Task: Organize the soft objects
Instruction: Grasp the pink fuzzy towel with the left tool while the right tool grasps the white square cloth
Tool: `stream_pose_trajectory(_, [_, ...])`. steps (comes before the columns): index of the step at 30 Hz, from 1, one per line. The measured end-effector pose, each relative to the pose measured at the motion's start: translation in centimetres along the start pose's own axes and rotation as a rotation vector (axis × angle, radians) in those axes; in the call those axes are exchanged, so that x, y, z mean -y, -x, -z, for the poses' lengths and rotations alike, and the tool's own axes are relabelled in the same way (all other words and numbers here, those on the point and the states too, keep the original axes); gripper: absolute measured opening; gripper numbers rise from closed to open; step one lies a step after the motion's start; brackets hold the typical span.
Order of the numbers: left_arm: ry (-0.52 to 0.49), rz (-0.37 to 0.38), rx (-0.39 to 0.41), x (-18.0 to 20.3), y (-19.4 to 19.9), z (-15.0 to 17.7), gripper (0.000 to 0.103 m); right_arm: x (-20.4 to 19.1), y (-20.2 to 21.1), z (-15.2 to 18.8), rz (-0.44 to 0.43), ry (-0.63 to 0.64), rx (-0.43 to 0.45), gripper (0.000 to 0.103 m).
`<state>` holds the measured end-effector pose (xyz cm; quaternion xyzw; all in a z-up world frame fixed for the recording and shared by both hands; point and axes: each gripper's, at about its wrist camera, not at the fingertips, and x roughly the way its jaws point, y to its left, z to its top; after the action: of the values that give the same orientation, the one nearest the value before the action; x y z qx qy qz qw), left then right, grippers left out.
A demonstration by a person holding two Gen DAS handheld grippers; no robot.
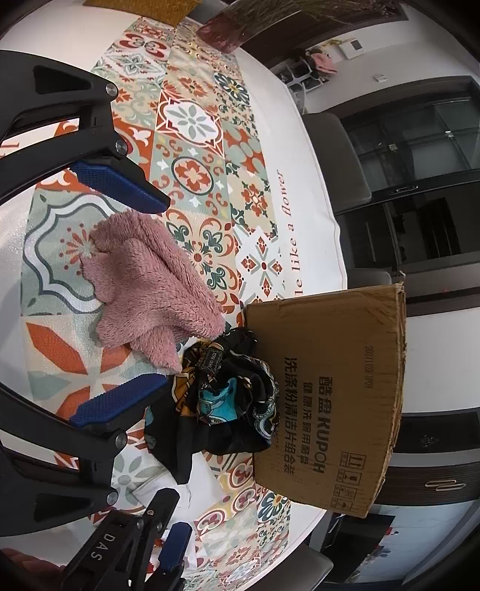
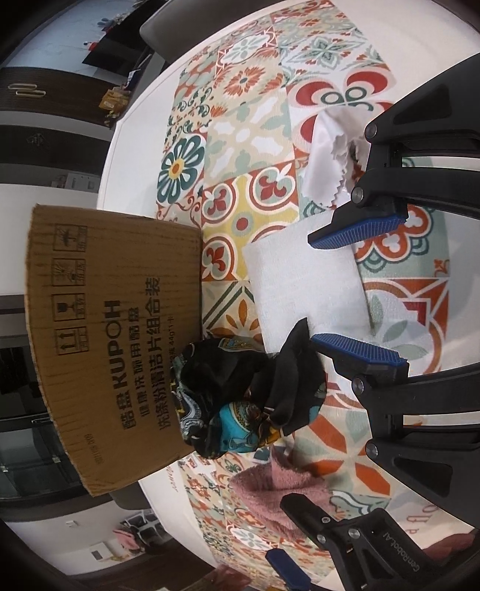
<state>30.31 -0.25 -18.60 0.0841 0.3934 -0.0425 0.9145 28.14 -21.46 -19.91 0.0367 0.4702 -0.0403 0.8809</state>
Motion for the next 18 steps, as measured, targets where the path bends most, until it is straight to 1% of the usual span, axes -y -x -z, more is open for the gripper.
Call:
stream_pose_trajectory(6, [0.011,0.008,-0.039,-0.1,-1.6,0.4,0.09,-0.4,-1.3,0.4,-0.002,0.027,-0.031,0.049])
stream_pose_trajectory(8, [0.012,0.012,-0.049,-0.1,-2.0,0.5,0.09,-0.5,-1.4,0.4,0.007,0.037,-0.022,0.049])
stream_pose_trajectory(9, [0.014,0.017,-0.054,-0.1,-2.2,0.5,0.088,-0.6,-1.5,0.4,0.007,0.037,-0.022,0.05])
stream_pose_trajectory(11, [0.018,0.025,-0.068,-0.2,-2.7,0.5,0.085,-0.6,-1.6,0.4,-0.002,0.039,-0.021,0.055])
stream_pose_trajectory(16, [0.028,0.044,-0.102,-0.2,-3.6,0.6,0.078,-1.1,-1.8,0.4,0.012,0.065,-0.011,0.056])
stream_pose_trajectory(18, [0.032,0.052,-0.112,-0.2,-3.8,0.6,0.07,-1.1,-1.9,0.4,0.011,0.061,-0.012,0.056])
